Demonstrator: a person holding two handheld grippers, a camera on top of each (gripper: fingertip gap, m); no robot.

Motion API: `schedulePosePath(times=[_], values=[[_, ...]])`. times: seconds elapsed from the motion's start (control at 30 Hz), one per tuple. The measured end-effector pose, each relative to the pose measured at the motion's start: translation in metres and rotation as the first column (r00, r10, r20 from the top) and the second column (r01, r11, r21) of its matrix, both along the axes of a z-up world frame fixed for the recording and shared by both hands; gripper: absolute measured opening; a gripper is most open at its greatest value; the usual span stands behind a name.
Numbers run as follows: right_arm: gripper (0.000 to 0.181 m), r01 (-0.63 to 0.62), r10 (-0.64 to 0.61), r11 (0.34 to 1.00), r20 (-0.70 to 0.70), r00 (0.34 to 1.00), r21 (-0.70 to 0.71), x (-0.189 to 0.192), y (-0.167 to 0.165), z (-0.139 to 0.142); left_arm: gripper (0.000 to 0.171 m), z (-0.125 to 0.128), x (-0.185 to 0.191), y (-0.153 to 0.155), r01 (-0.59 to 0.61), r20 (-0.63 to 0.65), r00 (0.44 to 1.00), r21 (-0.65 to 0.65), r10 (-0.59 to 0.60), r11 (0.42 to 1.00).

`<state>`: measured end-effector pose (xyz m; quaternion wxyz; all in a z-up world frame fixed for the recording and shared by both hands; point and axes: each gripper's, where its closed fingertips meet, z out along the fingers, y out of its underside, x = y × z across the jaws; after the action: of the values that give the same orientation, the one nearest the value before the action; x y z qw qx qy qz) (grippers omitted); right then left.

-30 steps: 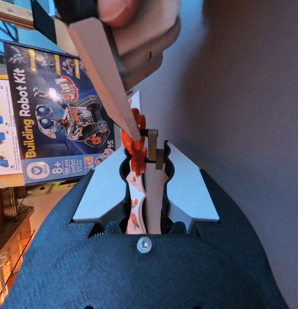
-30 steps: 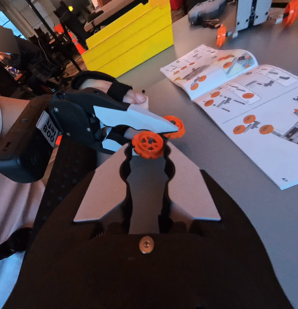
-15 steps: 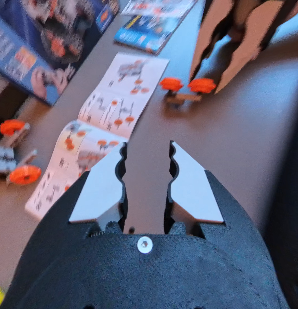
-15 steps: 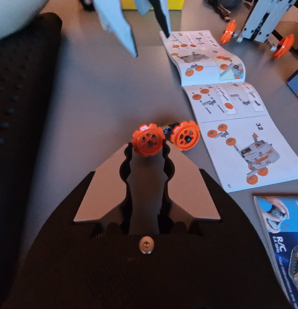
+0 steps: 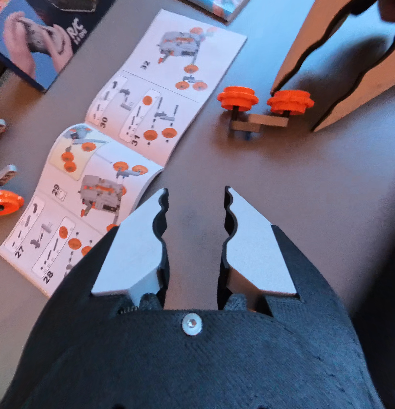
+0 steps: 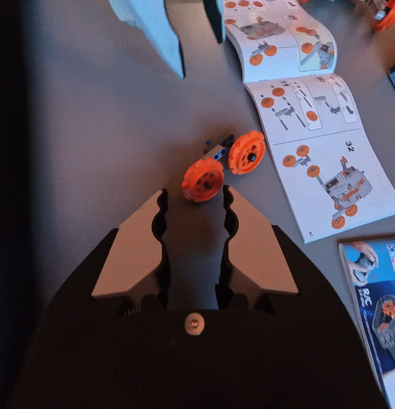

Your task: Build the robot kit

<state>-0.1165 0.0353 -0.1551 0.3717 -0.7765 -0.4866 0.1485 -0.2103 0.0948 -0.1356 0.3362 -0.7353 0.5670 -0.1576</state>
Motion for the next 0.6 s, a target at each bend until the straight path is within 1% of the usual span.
schedulePosePath(times=[0.07,0.17,0.23,0.33,0.43,0.57,0.6], values=[[0.051,0.049,-0.05,0.998,0.049,0.998,0.04,0.004,0.0,0.001,0.05,-0.008,0.005,-0.002,0.017,-0.036,0.999,0.011,-0.016,1.0],[0.054,0.086,-0.103,0.987,0.121,0.987,0.137,0.012,0.002,0.005,0.052,-0.012,0.013,-0.003,0.008,-0.029,1.0,-0.003,-0.008,1.0],[0.056,0.1,-0.123,0.981,0.132,0.984,0.163,0.014,0.003,0.008,0.054,-0.011,0.015,-0.003,-0.005,-0.024,1.0,-0.009,0.005,1.0],[0.054,0.12,-0.143,0.979,0.129,0.981,0.167,0.017,0.002,0.011,0.053,-0.011,0.019,-0.004,-0.021,-0.004,1.0,-0.014,0.021,1.0],[0.055,0.129,-0.156,0.973,0.136,0.978,0.192,0.019,0.002,0.014,0.054,-0.015,0.015,-0.001,-0.044,-0.011,0.999,-0.001,0.044,0.999],[0.055,0.148,-0.18,0.965,0.136,0.974,0.216,0.021,0.001,0.02,0.055,0.0,0.017,-0.003,-0.088,0.104,0.99,-0.049,0.093,0.995],[0.058,0.151,-0.183,0.963,0.131,0.974,0.225,0.022,0.001,0.022,0.056,0.004,0.018,-0.004,-0.103,0.126,0.986,-0.056,0.11,0.993]])
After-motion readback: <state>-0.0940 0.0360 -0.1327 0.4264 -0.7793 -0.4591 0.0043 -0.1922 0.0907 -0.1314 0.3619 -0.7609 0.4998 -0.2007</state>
